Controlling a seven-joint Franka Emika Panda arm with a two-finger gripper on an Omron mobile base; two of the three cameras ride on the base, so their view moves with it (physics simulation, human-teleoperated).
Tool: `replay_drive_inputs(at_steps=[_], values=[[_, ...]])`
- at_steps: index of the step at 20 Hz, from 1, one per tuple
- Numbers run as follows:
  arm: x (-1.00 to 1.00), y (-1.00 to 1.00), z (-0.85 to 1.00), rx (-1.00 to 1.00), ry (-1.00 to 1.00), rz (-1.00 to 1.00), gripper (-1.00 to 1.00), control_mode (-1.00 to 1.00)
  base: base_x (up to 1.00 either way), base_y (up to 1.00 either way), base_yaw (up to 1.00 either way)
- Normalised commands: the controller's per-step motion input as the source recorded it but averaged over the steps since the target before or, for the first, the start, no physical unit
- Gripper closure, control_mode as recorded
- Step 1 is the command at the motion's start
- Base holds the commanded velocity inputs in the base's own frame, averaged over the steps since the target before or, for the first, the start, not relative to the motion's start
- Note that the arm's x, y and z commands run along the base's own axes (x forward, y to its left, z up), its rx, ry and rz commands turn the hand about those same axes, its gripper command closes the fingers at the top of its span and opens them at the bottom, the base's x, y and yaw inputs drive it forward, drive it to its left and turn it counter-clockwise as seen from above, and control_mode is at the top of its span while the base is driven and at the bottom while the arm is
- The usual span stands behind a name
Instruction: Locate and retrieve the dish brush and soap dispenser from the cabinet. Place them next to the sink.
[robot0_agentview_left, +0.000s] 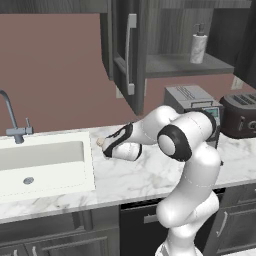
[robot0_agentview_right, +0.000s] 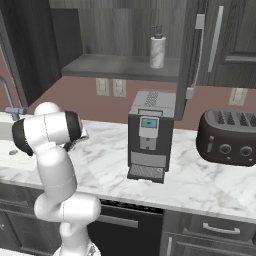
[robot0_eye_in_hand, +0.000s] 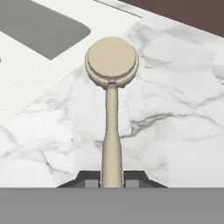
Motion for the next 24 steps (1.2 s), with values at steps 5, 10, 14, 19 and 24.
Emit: replay_drive_inputs(at_steps=[5, 10, 14, 19, 24], values=[[0.02, 0.07, -0.09, 0.00, -0.04, 0.00, -1.00, -1.00, 0.00, 0.00, 0.00], [0.01, 0.03, -0.05, 0.00, -0.01, 0.00, -1.00, -1.00, 0.00, 0.00, 0.00], [0.00, 0.00, 0.00, 0.00, 0.01, 0.01, -1.00, -1.00, 0.00, 0.00, 0.00], [0.00, 0.00, 0.00, 0.00, 0.00, 0.00, -1.00, -1.00, 0.00, 0.00, 0.00], [-0.02, 0.00, 0.21, -0.03, 0.01, 0.00, -1.00, -1.00, 0.00, 0.00, 0.00]])
